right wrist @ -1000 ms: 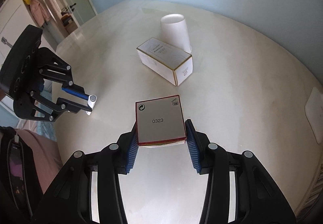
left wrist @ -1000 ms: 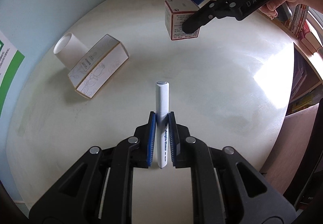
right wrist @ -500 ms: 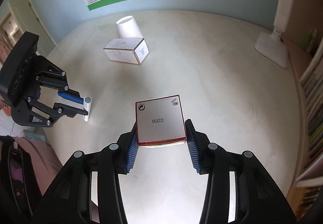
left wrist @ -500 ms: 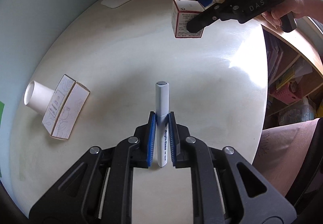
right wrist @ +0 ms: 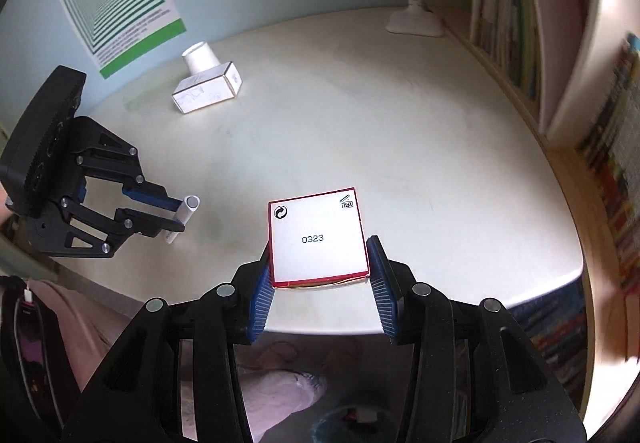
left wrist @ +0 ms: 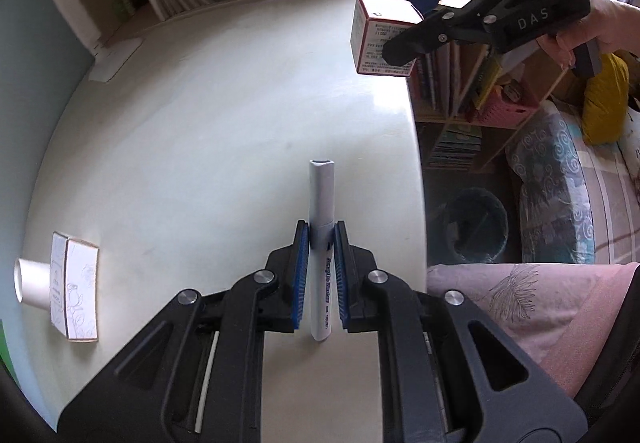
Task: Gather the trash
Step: 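Carry the white marker and small red-edged box over the trash bin, then open both tools to drop the marker and small box into the bin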
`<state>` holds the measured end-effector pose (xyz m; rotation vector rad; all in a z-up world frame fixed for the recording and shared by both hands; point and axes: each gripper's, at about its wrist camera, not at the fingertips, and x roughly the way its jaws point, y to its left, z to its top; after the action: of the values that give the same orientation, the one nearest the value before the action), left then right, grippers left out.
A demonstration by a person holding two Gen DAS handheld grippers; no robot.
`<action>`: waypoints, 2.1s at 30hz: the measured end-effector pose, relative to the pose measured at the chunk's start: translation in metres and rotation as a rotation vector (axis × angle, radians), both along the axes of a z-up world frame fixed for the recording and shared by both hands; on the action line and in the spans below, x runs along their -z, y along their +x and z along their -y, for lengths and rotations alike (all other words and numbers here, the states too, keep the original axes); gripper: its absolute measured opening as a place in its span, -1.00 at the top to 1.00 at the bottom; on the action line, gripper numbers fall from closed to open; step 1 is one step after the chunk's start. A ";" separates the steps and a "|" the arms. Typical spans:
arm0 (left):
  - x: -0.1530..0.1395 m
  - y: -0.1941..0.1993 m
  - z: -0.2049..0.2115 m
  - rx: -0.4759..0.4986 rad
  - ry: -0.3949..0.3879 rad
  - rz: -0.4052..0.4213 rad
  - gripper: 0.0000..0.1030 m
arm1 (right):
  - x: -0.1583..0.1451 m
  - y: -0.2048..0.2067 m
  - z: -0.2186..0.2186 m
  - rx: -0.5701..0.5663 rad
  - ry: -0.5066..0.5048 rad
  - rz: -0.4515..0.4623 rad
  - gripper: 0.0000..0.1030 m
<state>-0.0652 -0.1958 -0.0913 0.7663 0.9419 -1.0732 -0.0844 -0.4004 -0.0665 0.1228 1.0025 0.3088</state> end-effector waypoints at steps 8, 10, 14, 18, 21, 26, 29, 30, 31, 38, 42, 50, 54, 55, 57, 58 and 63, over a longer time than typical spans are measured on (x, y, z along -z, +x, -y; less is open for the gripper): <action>0.007 -0.054 0.058 0.215 -0.005 -0.025 0.79 | 0.013 -0.107 0.049 0.272 0.007 -0.047 0.14; 0.010 -0.073 0.074 0.279 -0.001 -0.031 0.79 | 0.017 -0.137 0.058 0.332 0.011 -0.057 0.13; 0.016 -0.111 0.099 0.380 0.016 -0.047 0.79 | 0.023 -0.190 0.067 0.424 0.026 -0.080 0.14; 0.023 -0.150 0.122 0.478 0.030 -0.061 0.79 | 0.028 -0.241 0.076 0.512 0.046 -0.092 0.13; 0.028 -0.178 0.137 0.540 0.041 -0.074 0.79 | 0.033 -0.274 0.078 0.568 0.056 -0.103 0.14; 0.038 -0.216 0.153 0.631 0.067 -0.081 0.79 | 0.044 -0.323 0.081 0.669 0.083 -0.116 0.14; 0.044 -0.234 0.160 0.673 0.085 -0.090 0.79 | 0.050 -0.345 0.080 0.712 0.101 -0.123 0.13; 0.047 -0.238 0.161 0.682 0.090 -0.091 0.79 | 0.053 -0.351 0.080 0.722 0.107 -0.126 0.13; 0.050 -0.244 0.164 0.693 0.098 -0.097 0.79 | 0.056 -0.357 0.079 0.736 0.115 -0.129 0.13; 0.069 -0.271 0.179 0.745 0.132 -0.103 0.79 | 0.080 -0.393 0.077 0.810 0.159 -0.152 0.13; 0.087 -0.282 0.189 0.761 0.163 -0.117 0.79 | 0.098 -0.408 0.076 0.862 0.190 -0.168 0.13; 0.134 -0.295 0.205 0.767 0.244 -0.150 0.79 | 0.152 -0.422 0.073 0.958 0.272 -0.216 0.13; 0.164 -0.295 0.214 0.744 0.275 -0.187 0.79 | 0.189 -0.425 0.072 0.998 0.325 -0.245 0.13; 0.173 -0.295 0.216 0.737 0.286 -0.197 0.79 | 0.202 -0.426 0.072 1.013 0.339 -0.254 0.13; 0.190 -0.296 0.219 0.728 0.301 -0.200 0.79 | 0.221 -0.427 0.072 1.032 0.367 -0.265 0.13; 0.199 -0.297 0.222 0.725 0.309 -0.207 0.79 | 0.232 -0.427 0.072 1.043 0.375 -0.275 0.13; 0.246 -0.300 0.232 0.716 0.363 -0.219 0.79 | 0.279 -0.426 0.074 1.067 0.417 -0.299 0.13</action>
<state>-0.3650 -0.4278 -0.3370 1.3685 1.0933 -1.6527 -0.5104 -0.4743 -0.3452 1.0632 1.0207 -0.5018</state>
